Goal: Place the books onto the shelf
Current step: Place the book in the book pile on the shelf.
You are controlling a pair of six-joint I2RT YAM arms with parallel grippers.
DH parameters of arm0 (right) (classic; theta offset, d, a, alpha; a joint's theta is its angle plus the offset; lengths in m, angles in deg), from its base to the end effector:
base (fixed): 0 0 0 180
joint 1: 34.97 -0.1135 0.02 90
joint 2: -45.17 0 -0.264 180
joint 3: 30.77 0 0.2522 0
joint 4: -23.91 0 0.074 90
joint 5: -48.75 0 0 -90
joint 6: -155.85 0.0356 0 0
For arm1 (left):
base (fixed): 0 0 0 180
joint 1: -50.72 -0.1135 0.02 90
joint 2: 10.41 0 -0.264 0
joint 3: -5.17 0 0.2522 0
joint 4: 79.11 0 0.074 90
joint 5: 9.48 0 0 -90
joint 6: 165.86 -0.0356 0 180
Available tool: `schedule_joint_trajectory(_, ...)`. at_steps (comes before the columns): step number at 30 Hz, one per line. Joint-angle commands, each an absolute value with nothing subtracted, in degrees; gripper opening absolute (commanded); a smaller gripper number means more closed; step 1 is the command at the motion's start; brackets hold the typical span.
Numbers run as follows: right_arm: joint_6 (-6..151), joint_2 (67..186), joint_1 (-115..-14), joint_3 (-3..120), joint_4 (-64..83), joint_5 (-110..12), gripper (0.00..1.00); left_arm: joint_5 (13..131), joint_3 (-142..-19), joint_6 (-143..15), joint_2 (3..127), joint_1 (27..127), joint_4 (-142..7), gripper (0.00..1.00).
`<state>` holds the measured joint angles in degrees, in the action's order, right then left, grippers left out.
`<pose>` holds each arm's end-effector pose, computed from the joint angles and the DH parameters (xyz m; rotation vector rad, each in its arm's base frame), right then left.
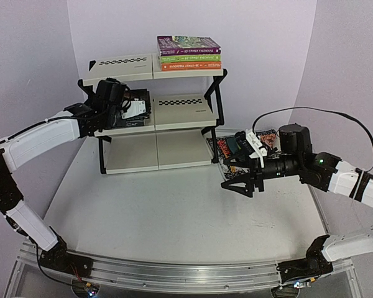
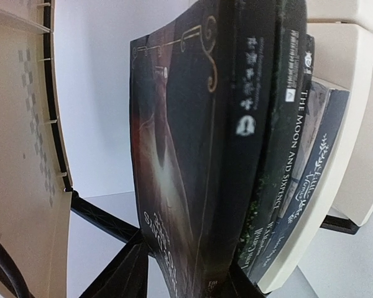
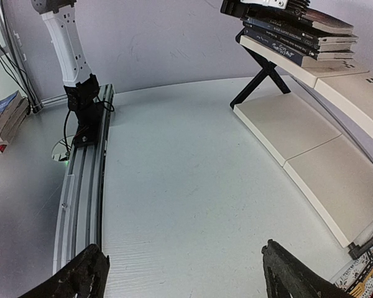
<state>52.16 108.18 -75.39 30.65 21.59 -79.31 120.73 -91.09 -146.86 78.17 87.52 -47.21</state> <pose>0.1792 0.1815 0.3348 -1.2015 1.2052 0.8933 0.2986 -0.1947 0.3696 1.3320 1.5551 1.0760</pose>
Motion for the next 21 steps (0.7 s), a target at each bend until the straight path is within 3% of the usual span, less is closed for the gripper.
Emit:
schedule_joint_trajectory(1, 52.1, 107.2, -75.3, 33.0, 22.1, -80.7, 0.87, 119.9, -96.1, -141.9, 77.1, 87.0, -45.1, 0.41)
schedule_joint_trajectory(10, 52.3, 108.1, -75.3, 33.7, 22.1, -81.5, 0.87, 117.1, -98.9, -136.2, 77.0, 87.0, -38.3, 0.71)
schedule_joint_trajectory(21, 52.3, 108.8, -75.3, 34.1, 22.1, -81.9, 0.87, 114.1, -102.6, -131.5, 76.3, 87.0, -33.1, 0.87)
